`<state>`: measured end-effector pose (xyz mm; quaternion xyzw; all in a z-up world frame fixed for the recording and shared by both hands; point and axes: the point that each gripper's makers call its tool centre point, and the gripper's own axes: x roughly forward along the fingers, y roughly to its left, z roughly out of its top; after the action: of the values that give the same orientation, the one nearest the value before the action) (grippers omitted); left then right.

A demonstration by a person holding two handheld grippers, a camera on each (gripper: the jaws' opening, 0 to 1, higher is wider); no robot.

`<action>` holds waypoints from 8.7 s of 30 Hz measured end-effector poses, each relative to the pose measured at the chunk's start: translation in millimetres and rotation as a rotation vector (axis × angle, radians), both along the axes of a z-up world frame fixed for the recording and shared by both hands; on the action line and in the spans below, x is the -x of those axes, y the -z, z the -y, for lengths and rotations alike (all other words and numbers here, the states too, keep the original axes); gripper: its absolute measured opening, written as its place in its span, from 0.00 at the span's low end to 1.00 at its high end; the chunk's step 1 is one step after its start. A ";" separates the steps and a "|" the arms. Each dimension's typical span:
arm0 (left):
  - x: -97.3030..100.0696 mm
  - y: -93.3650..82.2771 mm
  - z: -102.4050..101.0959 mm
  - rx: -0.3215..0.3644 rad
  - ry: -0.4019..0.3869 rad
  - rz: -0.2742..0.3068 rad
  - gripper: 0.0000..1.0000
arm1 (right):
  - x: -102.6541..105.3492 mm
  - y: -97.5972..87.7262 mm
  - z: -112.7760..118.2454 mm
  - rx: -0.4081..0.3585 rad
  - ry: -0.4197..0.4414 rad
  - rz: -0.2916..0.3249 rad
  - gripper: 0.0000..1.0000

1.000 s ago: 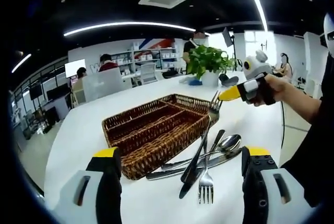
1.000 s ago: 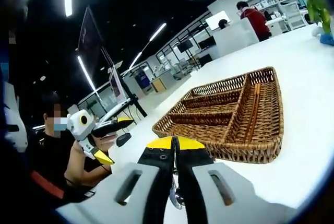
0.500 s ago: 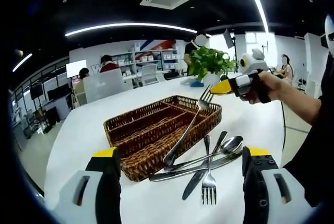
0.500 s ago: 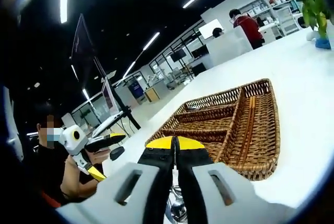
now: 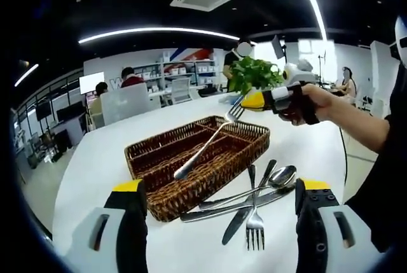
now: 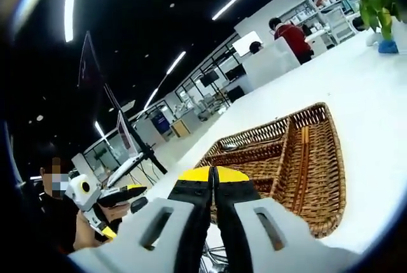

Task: Arrange the knives, forks, and spoons in their matching storage slots by inserting each utensil handle-first until every utensil is classified and aligned in the correct compartment

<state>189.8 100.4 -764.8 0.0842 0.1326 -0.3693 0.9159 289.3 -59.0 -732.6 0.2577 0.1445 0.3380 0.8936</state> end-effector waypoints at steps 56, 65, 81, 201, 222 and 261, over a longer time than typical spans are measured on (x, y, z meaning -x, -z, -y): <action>-1.3 12.7 -6.0 0.001 -0.001 -0.031 0.98 | -80.7 86.6 -15.7 0.553 0.171 -0.086 0.06; -2.8 13.4 -8.2 0.006 -0.006 -0.031 0.98 | -73.7 90.7 -18.3 0.695 0.102 -0.071 0.10; -6.3 12.5 -7.5 0.013 -0.005 -0.030 0.99 | -56.3 69.9 -20.2 0.693 0.068 -0.025 0.18; -3.3 9.3 6.4 0.063 -0.059 -0.031 0.99 | 113.6 121.3 4.5 0.432 -0.093 -0.084 0.34; -0.6 13.5 5.8 0.054 -0.052 -0.038 0.99 | 114.7 127.6 -7.8 0.293 -0.086 -0.177 0.08; 0.3 8.3 5.6 0.050 -0.041 -0.020 0.99 | 104.4 91.2 4.9 0.262 -0.017 -0.100 0.00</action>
<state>189.5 94.9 -773.1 0.0549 0.1339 -0.3546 0.9237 184.9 -63.9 -823.8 0.1542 0.2338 0.3108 0.9083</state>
